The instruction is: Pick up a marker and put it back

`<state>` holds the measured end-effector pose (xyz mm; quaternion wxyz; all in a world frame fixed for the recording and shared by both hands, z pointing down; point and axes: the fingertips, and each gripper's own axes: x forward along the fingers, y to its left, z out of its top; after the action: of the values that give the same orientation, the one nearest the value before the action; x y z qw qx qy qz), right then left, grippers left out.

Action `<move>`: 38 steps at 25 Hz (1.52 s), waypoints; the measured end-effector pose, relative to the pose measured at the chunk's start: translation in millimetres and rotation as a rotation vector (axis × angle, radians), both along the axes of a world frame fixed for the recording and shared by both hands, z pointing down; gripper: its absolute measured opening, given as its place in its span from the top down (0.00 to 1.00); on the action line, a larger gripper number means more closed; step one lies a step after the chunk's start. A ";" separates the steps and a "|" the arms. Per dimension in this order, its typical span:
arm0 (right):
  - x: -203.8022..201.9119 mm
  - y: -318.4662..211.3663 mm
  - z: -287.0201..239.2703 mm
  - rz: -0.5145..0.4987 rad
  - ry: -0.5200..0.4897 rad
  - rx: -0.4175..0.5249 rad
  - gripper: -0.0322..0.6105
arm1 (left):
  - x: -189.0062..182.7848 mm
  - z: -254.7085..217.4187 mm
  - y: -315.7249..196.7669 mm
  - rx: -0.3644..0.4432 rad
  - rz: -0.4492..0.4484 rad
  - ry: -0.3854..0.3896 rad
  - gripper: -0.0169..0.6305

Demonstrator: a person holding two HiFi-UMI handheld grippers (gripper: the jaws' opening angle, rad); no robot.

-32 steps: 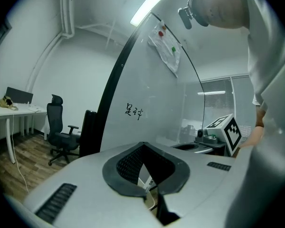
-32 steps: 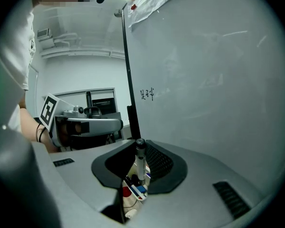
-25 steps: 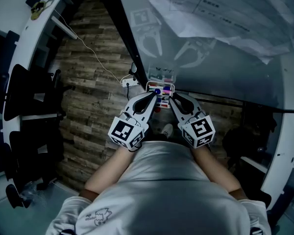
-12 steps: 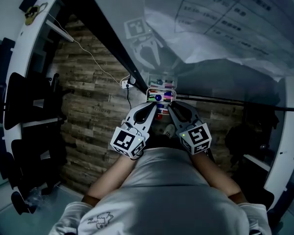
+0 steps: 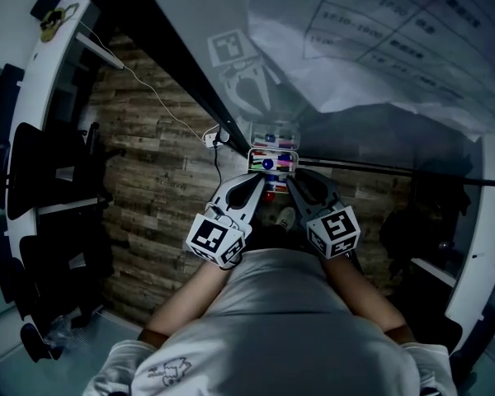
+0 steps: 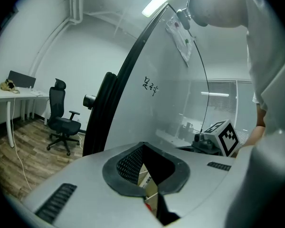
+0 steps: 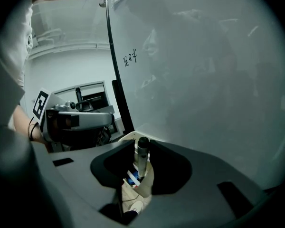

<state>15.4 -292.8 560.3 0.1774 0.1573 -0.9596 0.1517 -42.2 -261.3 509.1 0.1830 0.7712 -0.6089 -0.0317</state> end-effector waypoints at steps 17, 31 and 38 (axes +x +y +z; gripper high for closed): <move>26.9 -6.4 -49.4 0.010 -0.079 0.088 0.75 | 31.0 -35.7 -0.8 0.058 0.029 -0.055 0.97; 43.1 11.4 -97.6 -0.048 -0.146 0.176 0.94 | 49.2 -75.3 -3.0 0.139 0.040 -0.117 0.97; 33.5 24.2 -108.2 -0.032 -0.185 0.174 0.94 | 52.3 -72.5 15.1 0.130 0.081 -0.132 0.97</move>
<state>48.9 -268.6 452.2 0.0762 0.1421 -0.9837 0.0790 10.1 -246.2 436.6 0.0934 0.8057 -0.5848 -0.0129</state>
